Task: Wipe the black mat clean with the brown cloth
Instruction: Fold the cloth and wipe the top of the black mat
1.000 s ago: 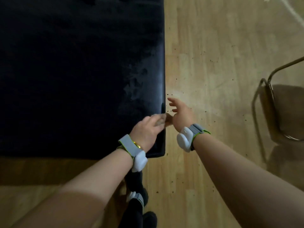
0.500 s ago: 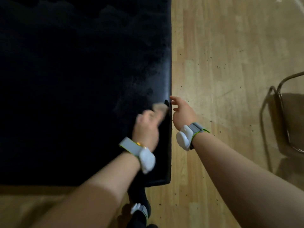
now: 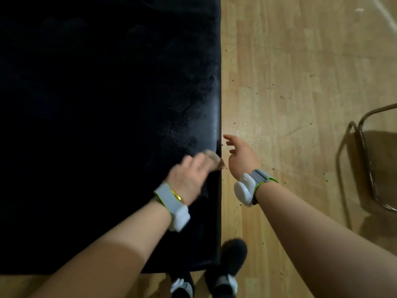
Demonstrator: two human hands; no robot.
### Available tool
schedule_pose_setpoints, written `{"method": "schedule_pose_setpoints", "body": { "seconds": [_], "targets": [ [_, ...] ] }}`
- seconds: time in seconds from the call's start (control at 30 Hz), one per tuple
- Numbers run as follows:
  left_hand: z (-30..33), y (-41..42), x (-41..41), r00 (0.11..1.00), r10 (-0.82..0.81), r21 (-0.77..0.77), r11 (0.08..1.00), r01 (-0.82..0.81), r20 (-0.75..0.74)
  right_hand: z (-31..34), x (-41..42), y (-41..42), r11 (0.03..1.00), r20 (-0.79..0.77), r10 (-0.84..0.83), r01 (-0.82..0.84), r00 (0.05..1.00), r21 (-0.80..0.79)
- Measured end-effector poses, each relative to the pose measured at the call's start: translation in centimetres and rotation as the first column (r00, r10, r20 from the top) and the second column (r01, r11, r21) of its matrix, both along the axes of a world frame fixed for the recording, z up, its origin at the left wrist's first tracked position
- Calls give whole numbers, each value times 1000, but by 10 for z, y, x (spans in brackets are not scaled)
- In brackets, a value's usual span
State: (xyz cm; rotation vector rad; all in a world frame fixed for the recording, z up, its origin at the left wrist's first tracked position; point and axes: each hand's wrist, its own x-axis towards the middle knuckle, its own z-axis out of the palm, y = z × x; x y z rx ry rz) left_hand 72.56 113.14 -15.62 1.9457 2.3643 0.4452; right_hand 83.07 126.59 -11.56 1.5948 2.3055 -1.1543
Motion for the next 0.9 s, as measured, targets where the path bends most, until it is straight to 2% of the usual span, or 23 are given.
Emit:
{"method": "schedule_pose_setpoints", "body": {
  "seconds": [0.07, 0.13, 0.17, 0.2, 0.27, 0.3, 0.37, 0.43, 0.5, 0.53, 0.6, 0.67, 0.73, 0.8, 0.9],
  "targets": [
    [2, 16, -44, 961, 269, -18, 963, -269, 60, 2, -3, 8, 1000, -13, 7, -7, 1000, 17],
    [3, 29, -80, 818, 545, -54, 837, -545, 184, 2, -6, 18, 999, -16, 26, -26, 1000, 37],
    [0, 34, -85, 752, 619, -73, 781, -620, 228, 2, -9, 23, 998, -18, 35, -34, 999, 45],
    [-2, 40, -81, 727, 632, -50, 762, -645, 269, 0, -14, 28, 998, -21, 41, -40, 999, 52],
    [-3, 49, -51, 810, 469, 80, 847, -526, 353, -2, -22, 36, 997, -17, 56, -55, 998, 58],
    [-6, 52, -32, 881, 321, 134, 913, -386, 347, -3, -26, 38, 996, -10, 75, -75, 997, 55],
    [-12, 56, -2, 973, 51, 182, 979, -94, 226, -4, -34, 44, 988, 15, 152, -152, 988, 32],
    [-10, 61, 3, 984, -75, 205, 978, 41, 159, -4, -35, 46, 980, 54, 196, -197, 979, 19],
    [-8, 72, -14, 994, -69, 214, 976, 50, 81, -4, -36, 52, 979, 72, 199, -202, 977, 33],
    [-9, 78, -28, 999, -15, 205, 979, 4, 48, -4, -36, 55, 978, 72, 199, -202, 977, 42],
    [-8, 93, -65, 973, 215, 188, 955, -228, 89, -3, -36, 64, 977, 65, 204, -208, 977, 46],
    [-7, 104, -93, 860, 467, 152, 853, -499, 205, -2, -36, 72, 974, 68, 220, -224, 973, 47],
    [-8, 113, -88, 776, 558, 126, 782, -610, 293, -2, -39, 79, 972, 63, 226, -229, 972, 43],
    [-2, 122, -57, 793, 462, 142, 823, -551, 398, -3, -44, 87, 974, 63, 225, -227, 972, 27],
    [-3, 129, -15, 937, 133, 204, 957, -206, 323, -5, -48, 102, 973, 148, 228, -232, 962, 6]
  ]
}}
